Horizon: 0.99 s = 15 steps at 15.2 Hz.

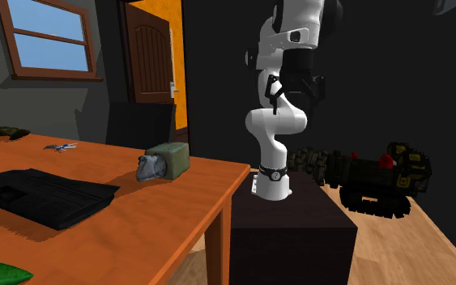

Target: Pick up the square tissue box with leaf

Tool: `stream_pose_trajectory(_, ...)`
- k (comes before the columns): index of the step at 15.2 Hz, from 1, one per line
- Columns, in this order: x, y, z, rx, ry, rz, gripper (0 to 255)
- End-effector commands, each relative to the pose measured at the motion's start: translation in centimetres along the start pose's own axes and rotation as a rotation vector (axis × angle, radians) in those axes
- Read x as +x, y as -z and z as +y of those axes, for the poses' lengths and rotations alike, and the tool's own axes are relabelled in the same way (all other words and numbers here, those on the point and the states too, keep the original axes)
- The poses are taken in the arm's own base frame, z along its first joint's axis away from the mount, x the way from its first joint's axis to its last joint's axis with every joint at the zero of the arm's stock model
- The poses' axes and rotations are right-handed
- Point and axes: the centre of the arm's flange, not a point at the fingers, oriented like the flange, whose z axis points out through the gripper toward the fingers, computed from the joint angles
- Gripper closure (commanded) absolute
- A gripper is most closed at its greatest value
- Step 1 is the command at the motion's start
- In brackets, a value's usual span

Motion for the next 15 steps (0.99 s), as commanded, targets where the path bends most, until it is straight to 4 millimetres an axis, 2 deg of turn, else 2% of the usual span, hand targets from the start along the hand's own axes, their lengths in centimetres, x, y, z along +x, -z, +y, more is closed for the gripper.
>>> stream_pose_trajectory(1, 0.0, 0.0, 0.0, 0.0, 0.0, 0.0, 0)
stream_pose_trajectory(15, 9.0, -3.6, 14.8, -0.048, -0.058, 0.019, 0)
